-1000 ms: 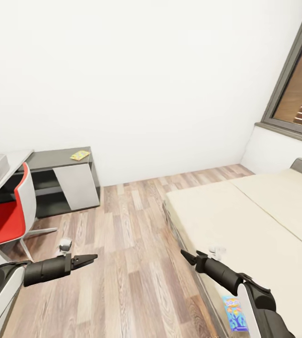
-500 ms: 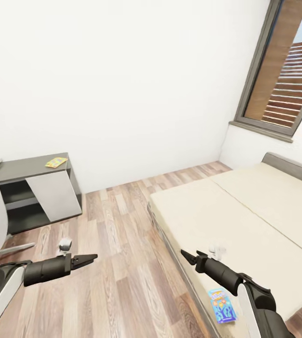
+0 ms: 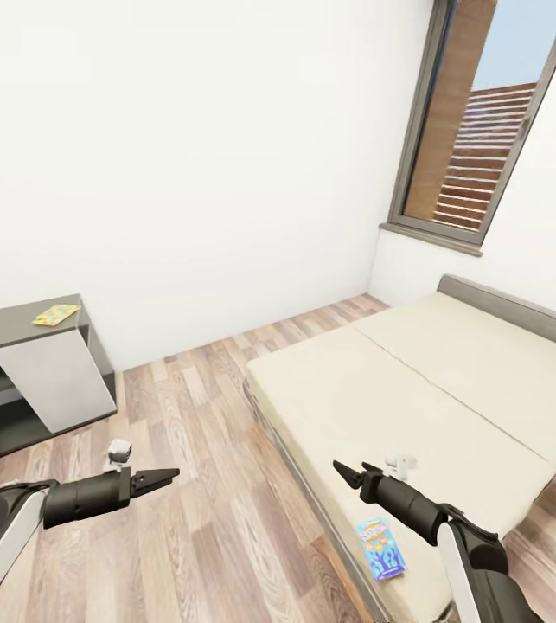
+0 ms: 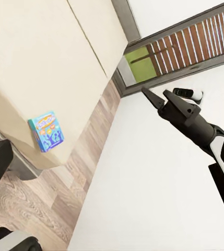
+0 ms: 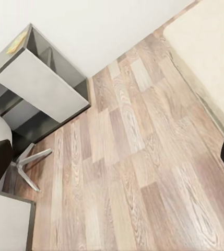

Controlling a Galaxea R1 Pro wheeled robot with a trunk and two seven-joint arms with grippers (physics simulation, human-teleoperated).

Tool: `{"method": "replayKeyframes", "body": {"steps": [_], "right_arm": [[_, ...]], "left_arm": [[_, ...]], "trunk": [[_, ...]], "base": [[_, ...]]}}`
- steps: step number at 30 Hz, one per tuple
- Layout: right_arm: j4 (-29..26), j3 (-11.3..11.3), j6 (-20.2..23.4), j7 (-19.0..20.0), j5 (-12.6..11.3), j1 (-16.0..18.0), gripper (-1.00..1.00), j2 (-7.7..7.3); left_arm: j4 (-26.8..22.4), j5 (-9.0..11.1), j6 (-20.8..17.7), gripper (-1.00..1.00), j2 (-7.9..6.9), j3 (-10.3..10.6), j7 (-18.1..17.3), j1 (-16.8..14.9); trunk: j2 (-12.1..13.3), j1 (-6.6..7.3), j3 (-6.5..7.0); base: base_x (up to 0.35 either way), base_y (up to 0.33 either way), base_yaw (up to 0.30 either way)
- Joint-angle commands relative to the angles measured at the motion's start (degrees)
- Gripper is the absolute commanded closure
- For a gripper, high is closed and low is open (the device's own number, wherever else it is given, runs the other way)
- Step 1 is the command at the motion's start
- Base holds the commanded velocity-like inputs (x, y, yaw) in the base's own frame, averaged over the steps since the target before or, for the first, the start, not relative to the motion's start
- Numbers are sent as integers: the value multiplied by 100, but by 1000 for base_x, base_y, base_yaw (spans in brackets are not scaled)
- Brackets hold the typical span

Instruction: Put all the toys in the child's room - the three board games (two on the bed and one on the table), the two jigsaw puzzles on the table, and the tennis ball on the table - inside the toy box on the table in the child's room.

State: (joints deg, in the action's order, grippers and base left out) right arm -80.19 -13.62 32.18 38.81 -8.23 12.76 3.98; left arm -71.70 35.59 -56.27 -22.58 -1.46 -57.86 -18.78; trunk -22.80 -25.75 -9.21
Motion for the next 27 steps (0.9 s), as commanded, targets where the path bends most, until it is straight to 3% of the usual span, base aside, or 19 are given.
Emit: {"method": "replayKeyframes", "body": {"steps": [1,13,27], "right_arm": [[10,-25,42,18,-29,7,-100,6],[152,-166,34,38,-28,7,-100,12],[170,-176,35,33,-28,7,-100,13]], "left_arm": [[-2,1,-24,-100,-2,-4,-15,-3],[-2,1,-24,-100,-9,-122,-15,1],[-2,1,-24,-100,-10,-152,-22,6]], "trunk": [[-12,-4,-7],[-12,-4,52],[-12,-4,122]], "base": [[0,0,-266],[0,44,-264],[0,200,-261]]}}
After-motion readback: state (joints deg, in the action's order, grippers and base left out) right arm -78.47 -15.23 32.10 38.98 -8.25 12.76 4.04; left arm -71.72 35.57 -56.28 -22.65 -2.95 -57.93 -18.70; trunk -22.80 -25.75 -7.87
